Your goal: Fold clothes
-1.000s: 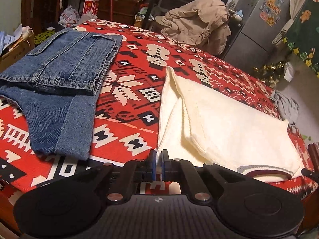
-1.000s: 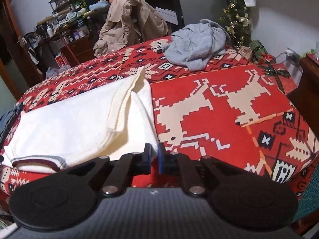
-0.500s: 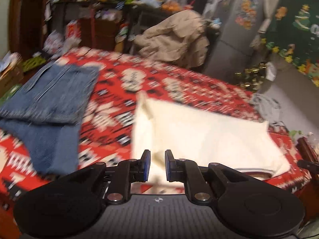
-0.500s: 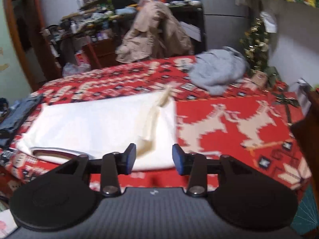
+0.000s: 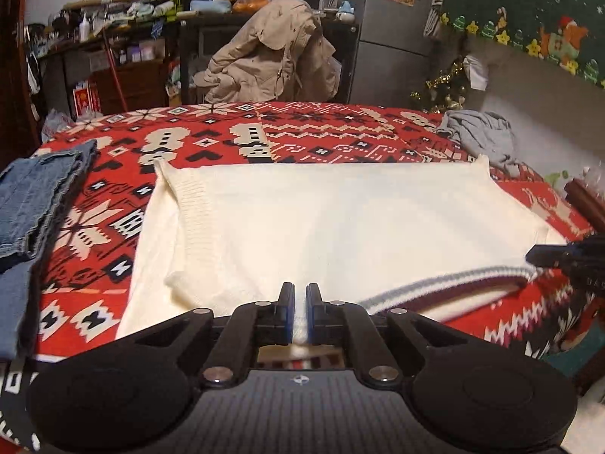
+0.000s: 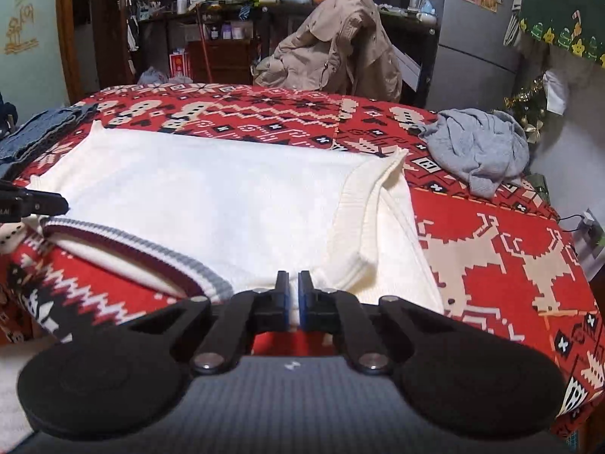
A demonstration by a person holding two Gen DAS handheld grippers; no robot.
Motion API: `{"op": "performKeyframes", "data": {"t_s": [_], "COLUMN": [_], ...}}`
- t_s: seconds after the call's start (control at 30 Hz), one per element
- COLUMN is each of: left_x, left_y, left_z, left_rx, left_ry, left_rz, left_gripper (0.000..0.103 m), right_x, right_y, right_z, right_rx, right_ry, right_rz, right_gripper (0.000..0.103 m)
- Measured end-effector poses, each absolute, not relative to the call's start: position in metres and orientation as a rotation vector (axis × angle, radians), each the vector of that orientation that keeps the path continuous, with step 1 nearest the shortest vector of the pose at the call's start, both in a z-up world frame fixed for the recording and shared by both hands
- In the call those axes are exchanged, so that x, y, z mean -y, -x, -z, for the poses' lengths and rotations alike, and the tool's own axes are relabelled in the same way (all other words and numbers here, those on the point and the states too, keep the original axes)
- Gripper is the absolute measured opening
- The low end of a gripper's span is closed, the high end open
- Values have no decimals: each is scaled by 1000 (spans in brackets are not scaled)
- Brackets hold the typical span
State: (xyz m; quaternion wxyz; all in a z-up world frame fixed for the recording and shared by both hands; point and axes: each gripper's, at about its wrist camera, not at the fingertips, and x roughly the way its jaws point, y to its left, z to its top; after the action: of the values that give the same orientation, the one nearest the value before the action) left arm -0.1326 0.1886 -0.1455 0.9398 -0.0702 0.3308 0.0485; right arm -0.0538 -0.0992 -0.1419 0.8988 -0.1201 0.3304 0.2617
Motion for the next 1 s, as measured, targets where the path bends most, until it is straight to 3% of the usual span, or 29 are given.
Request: {"op": "performKeyframes", "data": {"t_s": [0.53,0.63,0.77,1.0], "left_x": [-228,-229,-235,-252], "left_y": [143,133,140,174], "left_z": [131,140,147,149], "left_rx": [-585,-652,-660,-647], "left_ry": [296,282,285,361], "left_rz": [-152,-203,-240,-306], "left_gripper": [8,8,8,8], "right_x": [110,97,93,113], "right_y": [51,49,48,48], "right_z": [120,120,123,130], "right_rx": [-660,-663,-676,-715], "right_ry": [136,145,134,101], "right_rz": [-573,-590,-587,-553], "right_gripper": [12,13,21,24]}}
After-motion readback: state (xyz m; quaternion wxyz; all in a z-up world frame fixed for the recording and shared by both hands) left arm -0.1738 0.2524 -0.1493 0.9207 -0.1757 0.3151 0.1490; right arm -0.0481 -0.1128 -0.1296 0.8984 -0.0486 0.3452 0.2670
